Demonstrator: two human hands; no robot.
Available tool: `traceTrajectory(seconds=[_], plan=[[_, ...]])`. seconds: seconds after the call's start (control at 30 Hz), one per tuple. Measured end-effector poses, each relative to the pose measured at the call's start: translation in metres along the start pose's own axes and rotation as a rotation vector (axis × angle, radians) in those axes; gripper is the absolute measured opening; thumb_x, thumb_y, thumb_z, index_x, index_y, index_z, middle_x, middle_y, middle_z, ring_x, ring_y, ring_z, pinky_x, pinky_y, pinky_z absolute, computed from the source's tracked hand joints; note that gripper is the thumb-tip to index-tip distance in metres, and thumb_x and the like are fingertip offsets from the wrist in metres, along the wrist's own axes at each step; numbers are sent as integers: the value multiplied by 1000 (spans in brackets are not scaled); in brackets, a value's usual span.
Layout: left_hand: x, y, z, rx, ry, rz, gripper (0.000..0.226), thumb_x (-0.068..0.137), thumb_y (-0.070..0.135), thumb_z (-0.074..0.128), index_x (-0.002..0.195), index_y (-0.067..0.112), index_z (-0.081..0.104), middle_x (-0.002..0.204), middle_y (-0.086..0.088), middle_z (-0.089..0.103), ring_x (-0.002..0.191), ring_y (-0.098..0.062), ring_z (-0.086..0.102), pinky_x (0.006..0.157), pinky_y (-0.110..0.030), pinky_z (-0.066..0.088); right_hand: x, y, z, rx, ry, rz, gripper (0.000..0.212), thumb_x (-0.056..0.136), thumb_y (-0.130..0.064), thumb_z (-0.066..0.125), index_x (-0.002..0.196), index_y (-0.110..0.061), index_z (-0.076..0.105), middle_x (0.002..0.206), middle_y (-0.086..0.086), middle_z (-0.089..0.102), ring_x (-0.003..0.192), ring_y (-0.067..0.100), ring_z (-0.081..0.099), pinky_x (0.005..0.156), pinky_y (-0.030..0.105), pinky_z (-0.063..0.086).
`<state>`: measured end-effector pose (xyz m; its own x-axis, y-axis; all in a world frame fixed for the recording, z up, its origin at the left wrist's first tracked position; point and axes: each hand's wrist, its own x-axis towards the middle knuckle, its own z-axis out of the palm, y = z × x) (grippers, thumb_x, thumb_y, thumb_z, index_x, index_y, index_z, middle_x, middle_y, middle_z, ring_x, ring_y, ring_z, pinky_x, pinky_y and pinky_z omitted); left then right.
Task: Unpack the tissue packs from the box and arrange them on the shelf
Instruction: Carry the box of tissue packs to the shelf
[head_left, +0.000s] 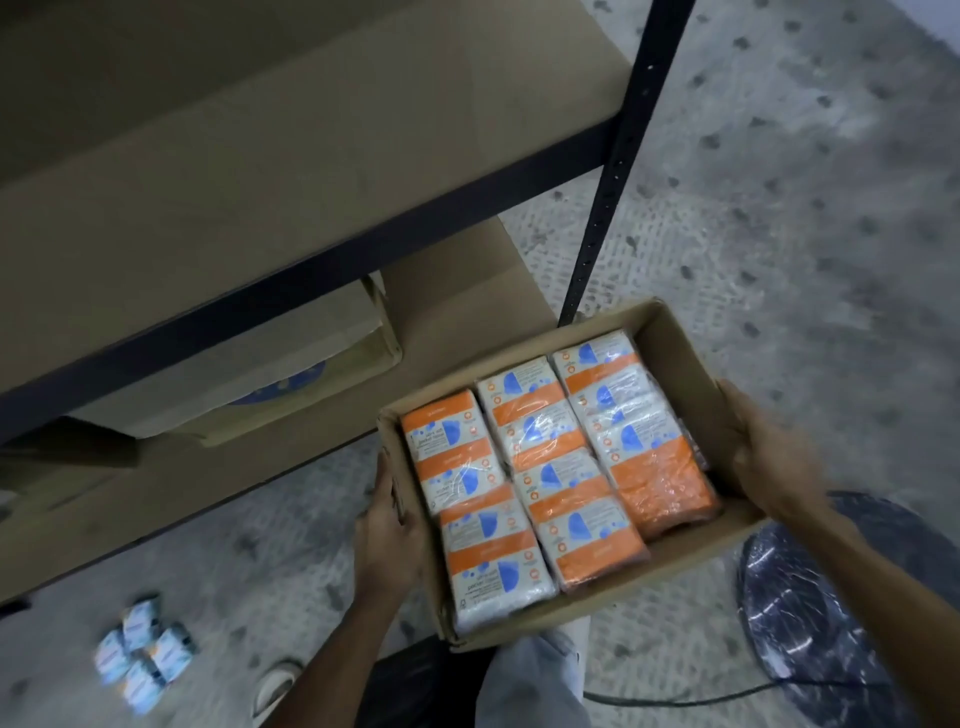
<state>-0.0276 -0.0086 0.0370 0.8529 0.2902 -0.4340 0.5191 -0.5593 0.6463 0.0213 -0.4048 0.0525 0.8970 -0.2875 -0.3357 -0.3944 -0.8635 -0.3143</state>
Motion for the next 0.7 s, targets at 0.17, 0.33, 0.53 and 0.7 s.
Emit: traceTrajectory(seconds=[0.17, 0.33, 0.53, 0.7], plan=[[-21, -30, -39, 89, 55, -46, 79, 91, 10, 51, 150, 45, 11, 84, 5, 68, 64, -10, 64, 58, -33, 55, -42, -35, 12, 12, -14, -62, 80, 75, 9, 55, 146, -23, 39, 84, 32, 66, 74, 45, 63, 67, 43, 48], [-25, -71, -94, 177, 118, -80, 80, 89, 6, 51, 152, 38, 13, 83, 1, 66, 61, -12, 58, 58, -29, 50, -75, -76, 37, 23, -87, -144, 78, 81, 1, 57, 149, -27, 31, 84, 28, 68, 76, 43, 65, 67, 41, 48], [-28, -110, -165, 165, 205, -54, 76, 87, 21, 57, 152, 30, 18, 102, -15, 71, 80, -32, 65, 67, -31, 44, -106, -145, 67, 104, -130, -238, 73, 87, -4, 56, 149, -28, 26, 89, 26, 69, 82, 42, 65, 72, 39, 46], [-30, -132, -213, 142, 268, 5, 78, 76, 33, 43, 151, 21, 25, 113, -20, 67, 96, -42, 64, 72, -34, 42, -125, -200, 89, 165, -159, -357, 57, 96, -23, 42, 150, -25, 25, 105, 21, 69, 92, 39, 65, 75, 32, 40]])
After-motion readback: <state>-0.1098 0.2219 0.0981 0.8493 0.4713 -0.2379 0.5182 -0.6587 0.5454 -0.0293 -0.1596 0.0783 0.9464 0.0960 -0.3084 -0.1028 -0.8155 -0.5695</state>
